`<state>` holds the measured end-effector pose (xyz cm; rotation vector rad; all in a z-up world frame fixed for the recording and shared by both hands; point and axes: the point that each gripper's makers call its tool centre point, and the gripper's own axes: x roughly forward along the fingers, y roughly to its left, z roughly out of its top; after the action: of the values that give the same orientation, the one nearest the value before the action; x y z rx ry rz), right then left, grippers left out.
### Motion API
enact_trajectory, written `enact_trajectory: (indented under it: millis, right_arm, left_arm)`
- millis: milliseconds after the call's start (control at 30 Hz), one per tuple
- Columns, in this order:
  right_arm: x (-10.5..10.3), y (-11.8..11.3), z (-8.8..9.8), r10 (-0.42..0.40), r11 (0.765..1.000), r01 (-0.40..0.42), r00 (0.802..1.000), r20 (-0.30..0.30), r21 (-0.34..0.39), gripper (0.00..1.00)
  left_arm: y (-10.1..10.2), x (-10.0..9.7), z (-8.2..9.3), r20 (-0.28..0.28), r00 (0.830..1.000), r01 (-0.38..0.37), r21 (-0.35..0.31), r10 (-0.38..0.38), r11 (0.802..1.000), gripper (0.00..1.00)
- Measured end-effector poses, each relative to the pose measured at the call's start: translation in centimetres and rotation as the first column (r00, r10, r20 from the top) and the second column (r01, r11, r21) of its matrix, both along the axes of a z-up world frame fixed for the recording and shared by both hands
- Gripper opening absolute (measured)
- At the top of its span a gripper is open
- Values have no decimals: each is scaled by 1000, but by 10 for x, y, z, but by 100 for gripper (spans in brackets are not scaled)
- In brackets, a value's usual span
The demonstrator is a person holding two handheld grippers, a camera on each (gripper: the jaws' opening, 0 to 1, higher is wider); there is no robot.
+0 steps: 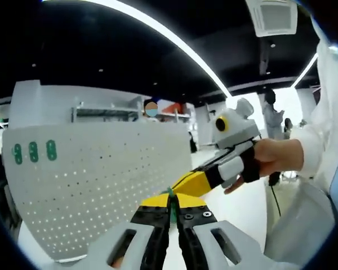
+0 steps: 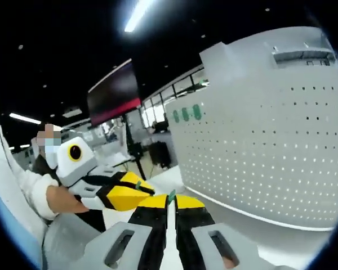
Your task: Insert the hook assembly into the mounting plate slot until the hook locks in place.
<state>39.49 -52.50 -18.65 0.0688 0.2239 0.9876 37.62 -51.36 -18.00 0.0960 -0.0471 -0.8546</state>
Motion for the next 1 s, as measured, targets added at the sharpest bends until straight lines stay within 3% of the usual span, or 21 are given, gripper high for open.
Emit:
enact_trajectory:
  millis: [400,733,1000]
  right_arm:
    - [0,2,9,-28,994,46,983,181,-97,0]
    - [4,1,15,-61,994,80,973,223,-77,0]
    - [7,0,13,-77,993,94,973,218,-67,0]
  left_arm:
    - [-2,0,-3,-53,998,-39,7,39,999,4]
    - [-2,2,-1,-62,994,-85,2,85,996,4]
    - [0,6,-3,-32,992,-122,33,123,992,8]
